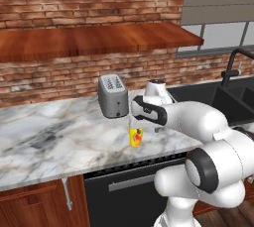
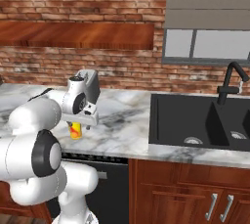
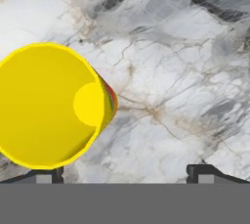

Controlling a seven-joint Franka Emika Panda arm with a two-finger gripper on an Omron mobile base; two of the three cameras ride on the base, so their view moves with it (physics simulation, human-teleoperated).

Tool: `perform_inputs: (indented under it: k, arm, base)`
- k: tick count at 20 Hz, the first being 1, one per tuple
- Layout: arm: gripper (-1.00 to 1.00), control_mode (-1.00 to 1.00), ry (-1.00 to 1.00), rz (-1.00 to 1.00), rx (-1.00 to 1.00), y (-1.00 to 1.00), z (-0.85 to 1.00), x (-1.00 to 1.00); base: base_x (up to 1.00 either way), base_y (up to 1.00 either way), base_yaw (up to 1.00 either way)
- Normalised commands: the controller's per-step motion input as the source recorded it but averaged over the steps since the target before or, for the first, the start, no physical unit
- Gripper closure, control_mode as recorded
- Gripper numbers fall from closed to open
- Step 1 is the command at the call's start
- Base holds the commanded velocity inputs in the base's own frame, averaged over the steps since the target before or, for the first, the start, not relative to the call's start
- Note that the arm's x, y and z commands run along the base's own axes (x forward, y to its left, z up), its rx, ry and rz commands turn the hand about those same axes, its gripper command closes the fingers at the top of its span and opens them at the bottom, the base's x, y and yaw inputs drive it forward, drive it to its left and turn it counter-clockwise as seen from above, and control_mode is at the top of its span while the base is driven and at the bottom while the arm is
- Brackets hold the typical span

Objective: Place the pitcher and cup on the dining counter for serving.

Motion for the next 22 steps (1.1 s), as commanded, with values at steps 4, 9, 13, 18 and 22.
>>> perform_inputs:
  k: [4, 9, 13, 18, 22]
  arm:
    - [-1.00, -1.00, -0.08, -0.04, 0.00, 0.00, 0.42, 0.00]
    - [-1.00, -1.00, -0.01, 0.00, 0.00, 0.00, 0.22, 0.06]
    - [-1.00, -1.00, 0.00, 0.00, 0.00, 0.00, 0.00, 0.13]
    - [-1.00, -1.00, 0.00, 0.00, 0.00, 0.00, 0.00, 0.17]
    - [-1.00, -1.00, 0.00, 0.00, 0.00, 0.00, -0.18, 0.20]
  base:
    - [0.00, 0.00, 0.00]
    - [0.00, 0.00, 0.00]
    - [0.00, 0.00, 0.00]
    - [0.00, 0.00, 0.00]
    - [0.00, 0.00, 0.00]
